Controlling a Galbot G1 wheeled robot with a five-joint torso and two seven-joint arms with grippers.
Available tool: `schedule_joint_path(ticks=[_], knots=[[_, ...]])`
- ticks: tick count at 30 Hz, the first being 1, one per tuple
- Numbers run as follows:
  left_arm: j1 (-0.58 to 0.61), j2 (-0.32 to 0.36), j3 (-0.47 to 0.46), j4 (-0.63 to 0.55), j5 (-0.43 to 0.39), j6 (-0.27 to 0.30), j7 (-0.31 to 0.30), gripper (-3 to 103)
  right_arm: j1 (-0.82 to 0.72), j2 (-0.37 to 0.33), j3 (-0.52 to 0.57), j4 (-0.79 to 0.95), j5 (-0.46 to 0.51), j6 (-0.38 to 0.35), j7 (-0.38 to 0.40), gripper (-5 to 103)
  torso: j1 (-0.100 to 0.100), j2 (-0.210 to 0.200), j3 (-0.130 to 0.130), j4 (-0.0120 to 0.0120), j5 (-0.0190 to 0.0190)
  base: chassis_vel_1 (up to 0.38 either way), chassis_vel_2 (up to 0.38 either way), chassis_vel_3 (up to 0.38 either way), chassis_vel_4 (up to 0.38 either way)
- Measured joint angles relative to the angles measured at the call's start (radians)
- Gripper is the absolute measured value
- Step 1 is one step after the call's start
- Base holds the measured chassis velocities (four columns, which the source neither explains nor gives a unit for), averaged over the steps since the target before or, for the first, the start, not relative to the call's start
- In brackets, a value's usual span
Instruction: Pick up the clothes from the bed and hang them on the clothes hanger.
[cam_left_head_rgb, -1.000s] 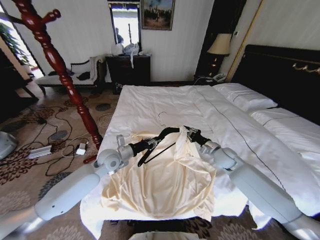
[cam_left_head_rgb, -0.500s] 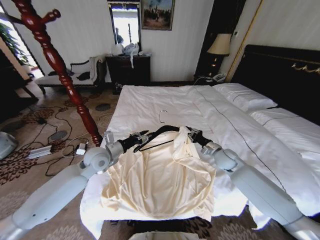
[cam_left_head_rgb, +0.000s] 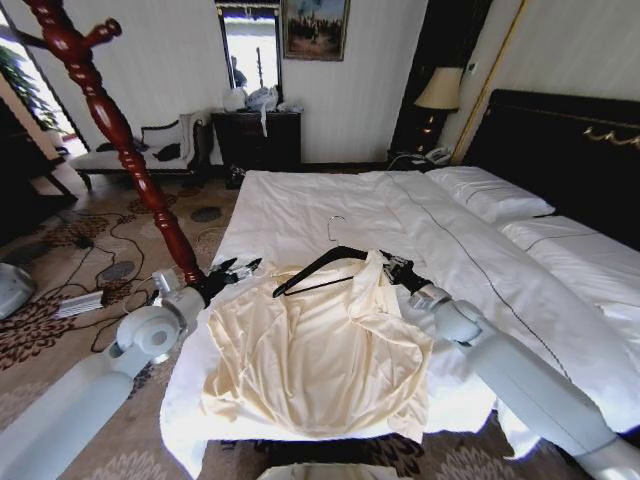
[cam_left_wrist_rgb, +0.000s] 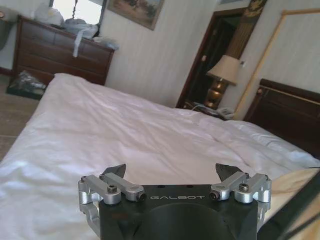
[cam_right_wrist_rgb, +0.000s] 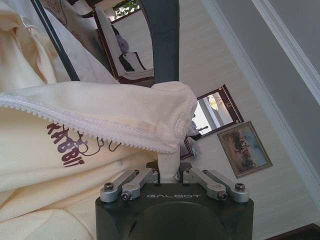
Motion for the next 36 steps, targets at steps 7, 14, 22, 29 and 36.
schedule_joint_path(ticks=[7, 14, 22, 29, 36], knots=[[-0.099, -0.017, 0.069, 0.198, 0.031, 0.003, 0.08, 100, 0.019, 0.009, -0.025, 0.0, 0.005, -0.002, 0.0, 16, 0.0, 0.0, 0.0, -0.0009, 0.0002, 0.0, 0.0, 0.0, 0.0], [-0.203, 0.001, 0.24, 0.399, 0.255, 0.003, 0.227, 100, 0.028, 0.013, -0.042, -0.003, 0.01, -0.005, -0.003, 16, 0.0, 0.0, 0.0, 0.0002, 0.0, 0.0, 0.0, 0.0, 0.0], [-0.371, -0.09, 0.422, 0.525, 0.429, -0.108, 0.258, 97, 0.024, 0.033, -0.038, -0.01, 0.01, -0.006, -0.001, 16, 0.0, 0.0, 0.0, -0.0003, 0.0002, 0.0, 0.0, 0.0, 0.0], [-0.526, -0.17, 0.573, 0.662, 0.493, -0.128, 0.266, 94, 0.017, 0.041, -0.04, -0.015, 0.007, -0.01, 0.002, 16, 0.0, 0.0, 0.0, -0.0001, 0.0004, 0.0, 0.0, 0.0, 0.0], [-0.607, -0.242, 0.659, 0.754, 0.527, -0.139, 0.266, 82, 0.023, 0.043, -0.039, -0.017, 0.006, -0.012, 0.004, 16, 0.0, 0.0, 0.0, -0.0003, 0.0005, 0.0, 0.0, 0.0, 0.0]])
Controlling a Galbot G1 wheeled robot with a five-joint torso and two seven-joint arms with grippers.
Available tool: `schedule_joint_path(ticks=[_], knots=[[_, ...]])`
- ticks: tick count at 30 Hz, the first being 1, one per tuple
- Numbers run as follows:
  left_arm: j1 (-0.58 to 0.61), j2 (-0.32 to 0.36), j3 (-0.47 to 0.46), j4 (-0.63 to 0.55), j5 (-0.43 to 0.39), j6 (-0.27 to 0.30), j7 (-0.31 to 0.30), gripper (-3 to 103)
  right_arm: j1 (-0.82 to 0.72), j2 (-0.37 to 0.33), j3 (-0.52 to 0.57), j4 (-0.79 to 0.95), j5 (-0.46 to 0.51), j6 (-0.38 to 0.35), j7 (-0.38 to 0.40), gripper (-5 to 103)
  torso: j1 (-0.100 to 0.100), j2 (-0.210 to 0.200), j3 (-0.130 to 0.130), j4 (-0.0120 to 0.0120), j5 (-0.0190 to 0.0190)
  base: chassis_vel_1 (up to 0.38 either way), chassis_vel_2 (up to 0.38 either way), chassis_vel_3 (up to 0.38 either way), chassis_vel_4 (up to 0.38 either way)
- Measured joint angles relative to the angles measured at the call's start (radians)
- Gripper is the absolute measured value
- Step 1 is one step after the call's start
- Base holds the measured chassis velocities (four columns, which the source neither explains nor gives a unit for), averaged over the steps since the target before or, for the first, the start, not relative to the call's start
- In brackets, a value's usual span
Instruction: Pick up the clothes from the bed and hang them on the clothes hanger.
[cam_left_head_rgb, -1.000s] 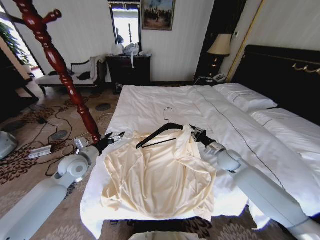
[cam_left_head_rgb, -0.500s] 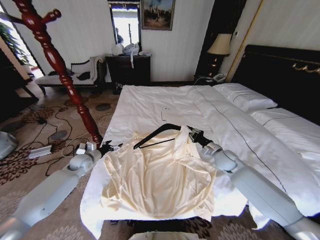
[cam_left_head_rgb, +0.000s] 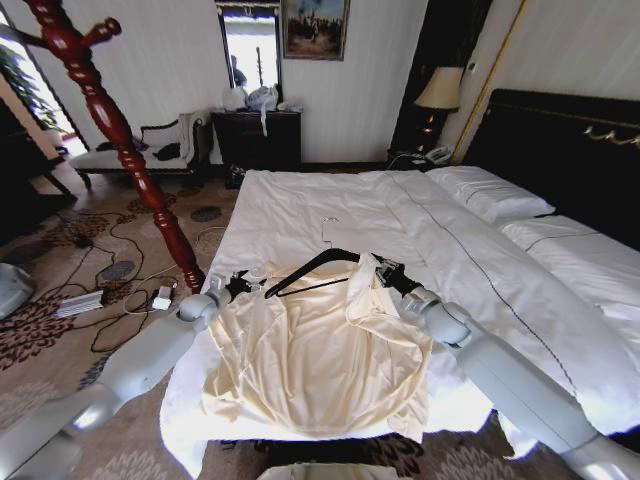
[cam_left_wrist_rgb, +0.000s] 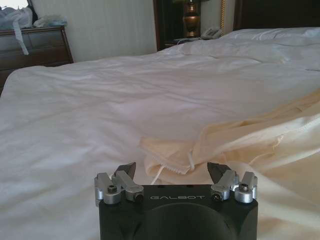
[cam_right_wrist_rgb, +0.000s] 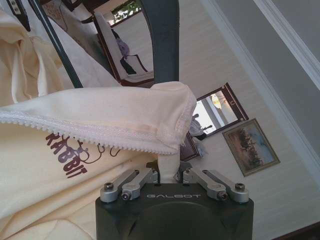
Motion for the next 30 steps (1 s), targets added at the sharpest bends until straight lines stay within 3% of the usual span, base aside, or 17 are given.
schedule_joint_path(ticks=[3, 9, 17, 24, 26, 29, 30], knots=[[-0.039, -0.032, 0.035, 0.046, 0.029, -0.008, 0.002, 71, 0.007, 0.003, 0.0, 0.0, -0.001, -0.003, 0.0, 16, 0.0, 0.0, 0.0, 0.0, 0.0, 0.0, 0.0, 0.0, 0.0], [-0.07, -0.049, 0.056, 0.096, 0.061, -0.011, 0.004, 70, 0.004, 0.003, 0.002, 0.001, -0.001, -0.005, 0.002, 16, 0.0, 0.0, 0.0, 0.0002, 0.0001, 0.0, 0.0, 0.0, 0.0], [-0.1, -0.097, 0.063, 0.175, 0.102, -0.047, 0.01, 57, 0.0, -0.001, 0.007, 0.007, 0.0, -0.006, 0.006, 16, 0.0, 0.0, 0.0, -0.0001, -0.0001, 0.0, 0.0, 0.0, 0.0], [-0.128, -0.131, 0.092, 0.236, 0.148, -0.056, 0.022, 24, 0.0, -0.001, 0.011, 0.01, 0.001, -0.008, 0.009, 16, 0.0, 0.0, 0.0, 0.0003, -0.0001, 0.0, 0.0, 0.0, 0.0], [-0.13, -0.134, 0.093, 0.243, 0.153, -0.058, 0.023, 24, -0.001, -0.001, 0.011, 0.01, 0.001, -0.008, 0.01, 16, 0.0, 0.0, 0.0, 0.0003, -0.0001, 0.0, 0.0, 0.0, 0.0], [-0.134, -0.146, 0.095, 0.264, 0.16, -0.065, 0.028, 8, -0.007, 0.001, 0.012, 0.012, 0.0, -0.008, 0.011, 16, 0.0, 0.0, 0.0, 0.0002, -0.0001, 0.0, 0.0, 0.0, 0.0], [-0.134, -0.146, 0.095, 0.264, 0.16, -0.065, 0.028, 8, -0.007, 0.001, 0.012, 0.012, 0.0, -0.008, 0.011, 16, 0.0, 0.0, 0.0, 0.0002, -0.0001, 0.0, 0.0, 0.0, 0.0]])
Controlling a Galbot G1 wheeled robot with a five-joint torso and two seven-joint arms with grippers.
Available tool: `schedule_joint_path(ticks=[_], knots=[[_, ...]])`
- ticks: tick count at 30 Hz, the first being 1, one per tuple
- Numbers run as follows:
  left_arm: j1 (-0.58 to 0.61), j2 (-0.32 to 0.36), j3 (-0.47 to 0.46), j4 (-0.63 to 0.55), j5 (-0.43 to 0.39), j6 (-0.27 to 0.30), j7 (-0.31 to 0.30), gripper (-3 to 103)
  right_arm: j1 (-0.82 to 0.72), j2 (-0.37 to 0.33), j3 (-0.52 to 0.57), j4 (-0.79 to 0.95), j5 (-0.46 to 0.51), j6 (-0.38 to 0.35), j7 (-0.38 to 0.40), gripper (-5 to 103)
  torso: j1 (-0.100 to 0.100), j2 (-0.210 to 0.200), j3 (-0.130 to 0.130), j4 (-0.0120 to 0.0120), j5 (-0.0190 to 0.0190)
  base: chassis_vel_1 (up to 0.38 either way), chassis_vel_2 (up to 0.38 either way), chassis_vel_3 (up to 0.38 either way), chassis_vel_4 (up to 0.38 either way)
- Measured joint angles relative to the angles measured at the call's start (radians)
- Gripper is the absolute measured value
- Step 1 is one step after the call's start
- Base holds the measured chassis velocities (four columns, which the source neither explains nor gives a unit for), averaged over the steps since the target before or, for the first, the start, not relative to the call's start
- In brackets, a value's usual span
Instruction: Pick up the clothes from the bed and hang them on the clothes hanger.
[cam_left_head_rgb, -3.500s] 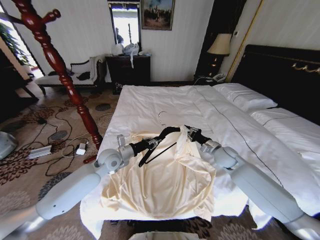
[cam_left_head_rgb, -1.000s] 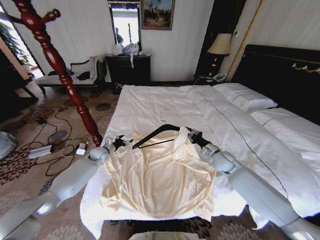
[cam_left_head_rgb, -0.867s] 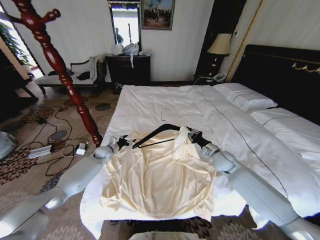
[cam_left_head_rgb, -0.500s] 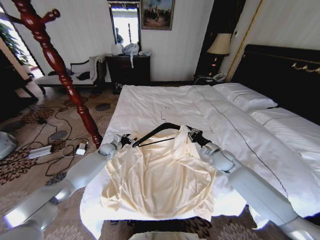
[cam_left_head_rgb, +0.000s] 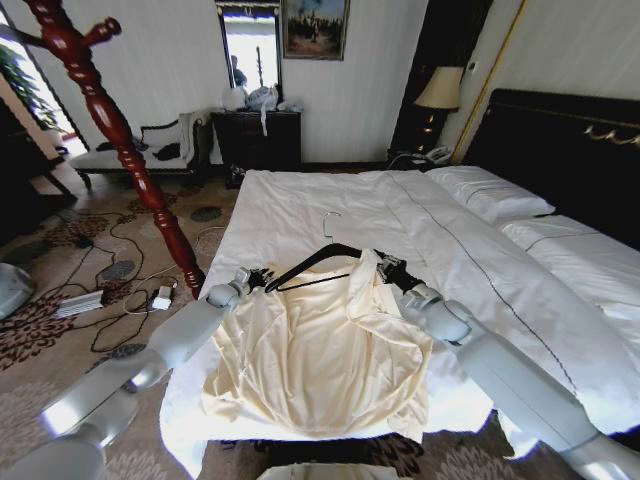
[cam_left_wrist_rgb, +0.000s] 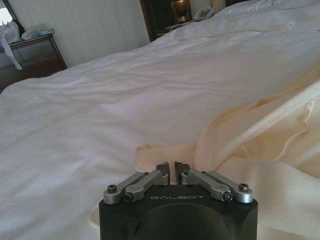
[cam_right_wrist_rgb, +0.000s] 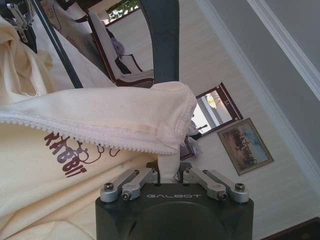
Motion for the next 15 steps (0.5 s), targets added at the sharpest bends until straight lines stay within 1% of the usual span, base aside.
schedule_joint_path(ticks=[1, 2, 3, 9, 15], knots=[[0.0, -0.001, 0.0, 0.0, 0.0, 0.0, 0.0, 8, -0.001, 0.0, 0.0, 0.0, 0.0, 0.0, 0.0, 16, 0.0, 0.0, 0.0, 0.0, -0.0001, 0.0, 0.0, 0.0, 0.0], [-0.001, -0.002, -0.001, -0.001, -0.002, -0.001, -0.001, 3, -0.002, 0.002, 0.001, 0.0, -0.001, 0.0, 0.001, 16, 0.0, 0.0, 0.0, 0.0, -0.0001, 0.0, 0.0, 0.0, 0.0], [-0.001, -0.001, -0.002, -0.008, -0.006, -0.001, -0.001, 1, -0.002, 0.002, 0.002, 0.0, -0.001, 0.0, 0.002, 16, 0.0, 0.0, 0.0, 0.0001, 0.0, 0.0, 0.0, 0.0, 0.0], [-0.001, 0.011, -0.003, -0.033, -0.022, -0.001, -0.007, 0, -0.002, 0.003, 0.002, -0.003, -0.003, 0.0, 0.003, 16, 0.0, 0.0, 0.0, 0.0, 0.0, 0.0, 0.0, 0.0, 0.0], [0.002, 0.017, 0.0, -0.032, -0.028, -0.001, -0.006, 0, 0.002, 0.005, 0.0, -0.004, -0.003, 0.0, 0.005, 16, 0.0, 0.0, 0.0, 0.0, -0.0001, 0.0, 0.0, 0.0, 0.0]])
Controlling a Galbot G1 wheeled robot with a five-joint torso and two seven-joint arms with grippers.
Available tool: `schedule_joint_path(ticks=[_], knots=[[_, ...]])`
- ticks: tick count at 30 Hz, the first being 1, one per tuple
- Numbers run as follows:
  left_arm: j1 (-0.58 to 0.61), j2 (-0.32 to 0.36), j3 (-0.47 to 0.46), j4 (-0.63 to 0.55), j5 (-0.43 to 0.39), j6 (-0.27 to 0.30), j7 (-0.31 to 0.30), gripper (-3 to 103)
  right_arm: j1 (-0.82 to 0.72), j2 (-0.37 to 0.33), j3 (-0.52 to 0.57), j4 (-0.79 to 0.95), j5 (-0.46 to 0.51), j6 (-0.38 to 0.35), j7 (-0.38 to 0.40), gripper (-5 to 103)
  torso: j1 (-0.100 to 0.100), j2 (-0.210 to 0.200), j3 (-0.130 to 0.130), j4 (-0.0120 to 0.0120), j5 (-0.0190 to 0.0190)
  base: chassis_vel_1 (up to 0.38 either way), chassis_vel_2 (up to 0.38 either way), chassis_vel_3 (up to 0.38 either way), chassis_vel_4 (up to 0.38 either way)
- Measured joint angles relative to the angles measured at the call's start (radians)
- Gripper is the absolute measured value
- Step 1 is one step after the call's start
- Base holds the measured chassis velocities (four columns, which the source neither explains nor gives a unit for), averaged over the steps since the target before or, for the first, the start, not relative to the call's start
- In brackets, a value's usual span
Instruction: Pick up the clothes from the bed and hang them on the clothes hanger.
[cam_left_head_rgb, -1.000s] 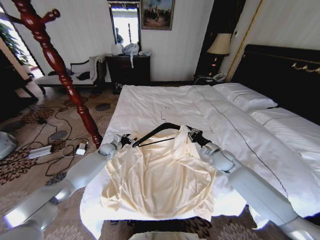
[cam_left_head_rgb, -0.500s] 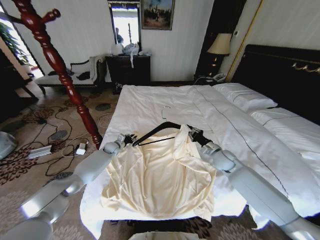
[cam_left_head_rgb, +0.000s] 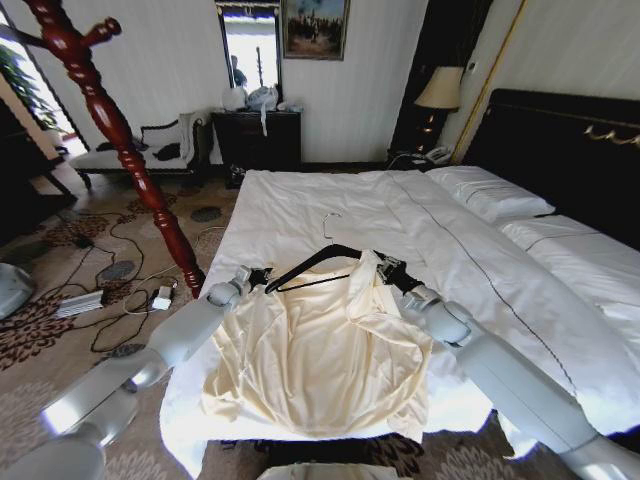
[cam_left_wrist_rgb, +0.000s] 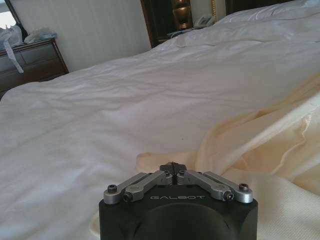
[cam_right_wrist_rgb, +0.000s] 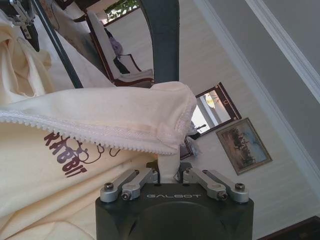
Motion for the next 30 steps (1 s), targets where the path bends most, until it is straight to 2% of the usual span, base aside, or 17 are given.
schedule_joint_path(ticks=[4, 6, 8, 10, 12, 14, 18, 21, 23, 25, 26, 27, 30], knots=[[0.026, 0.036, 0.0, -0.059, -0.016, 0.022, -0.02, -1, -0.002, 0.0, 0.0, -0.001, 0.0, -0.001, 0.0, 16, 0.0, 0.0, 0.0, -0.0002, -0.0001, 0.0, 0.0, 0.0, 0.0], [0.061, 0.087, -0.002, -0.125, -0.017, 0.047, -0.04, 10, -0.006, 0.0, 0.002, -0.003, -0.002, -0.002, 0.0, 16, 0.0, 0.0, 0.0, -0.0001, 0.0, 0.0, 0.0, 0.0, 0.0], [0.07, 0.099, -0.003, -0.136, -0.004, 0.048, -0.043, 10, -0.007, 0.0, 0.002, -0.004, -0.003, -0.002, 0.0, 16, 0.0, 0.0, 0.0, 0.0003, 0.0, 0.0, 0.0, 0.0, 0.0], [0.088, 0.119, -0.008, -0.142, 0.07, 0.031, -0.053, 20, -0.009, 0.0, 0.003, -0.01, -0.006, -0.001, 0.0, 16, 0.0, 0.0, 0.0, 0.0011, -0.0001, 0.0, 0.0, 0.0, 0.0], [0.09, 0.108, -0.016, -0.119, 0.11, 0.011, -0.062, 31, -0.006, 0.007, 0.002, -0.015, -0.01, 0.001, 0.0, 16, 0.0, 0.0, 0.0, 0.0005, -0.0001, 0.0, 0.0, 0.0, 0.0], [0.089, 0.101, -0.019, -0.112, 0.117, 0.006, -0.065, 31, -0.005, 0.011, 0.001, -0.017, -0.012, 0.001, 0.0, 16, 0.0, 0.0, 0.0, 0.0002, -0.0002, 0.0, 0.0, 0.0, 0.0], [0.074, 0.06, -0.024, -0.087, 0.126, -0.012, -0.077, 53, -0.006, 0.019, -0.002, -0.017, -0.015, 0.001, 0.0, 16, 0.0, 0.0, 0.0, -0.0005, 0.0, 0.0, 0.0, 0.0, 0.0], [0.071, 0.054, -0.023, -0.082, 0.126, -0.021, -0.079, 59, -0.01, 0.019, -0.002, -0.016, -0.016, 0.001, 0.0, 16, 0.0, 0.0, 0.0, -0.0001, 0.0001, 0.0, 0.0, 0.0, 0.0], [0.067, 0.05, -0.018, -0.075, 0.128, -0.027, -0.079, 70, -0.011, 0.019, -0.001, -0.015, -0.016, 0.001, 0.0, 16, 0.0, 0.0, 0.0, 0.0003, 0.0001, 0.0, 0.0, 0.0, 0.0], [0.065, 0.047, -0.015, -0.071, 0.131, -0.029, -0.079, 70, -0.011, 0.019, 0.0, -0.015, -0.016, 0.001, 0.0, 16, 0.0, 0.0, 0.0, 0.0003, 0.0001, 0.0, 0.0, 0.0, 0.0], [0.059, 0.041, -0.008, -0.063, 0.136, -0.033, -0.077, 81, -0.01, 0.019, 0.0, -0.014, -0.016, 0.001, 0.0, 16, 0.0, 0.0, 0.0, 0.0002, 0.0, 0.0, 0.0, 0.0, 0.0], [0.055, 0.038, -0.004, -0.059, 0.14, -0.034, -0.076, 81, -0.009, 0.02, 0.0, -0.014, -0.015, 0.0, 0.0, 16, 0.0, 0.0, 0.0, 0.0, 0.0, 0.0, 0.0, 0.0, 0.0], [0.049, 0.031, 0.002, -0.051, 0.148, -0.037, -0.076, 92, -0.008, 0.021, 0.0, -0.011, -0.014, -0.002, 0.0, 16, 0.0, 0.0, 0.0, -0.0001, 0.0001, 0.0, 0.0, 0.0, 0.0]])
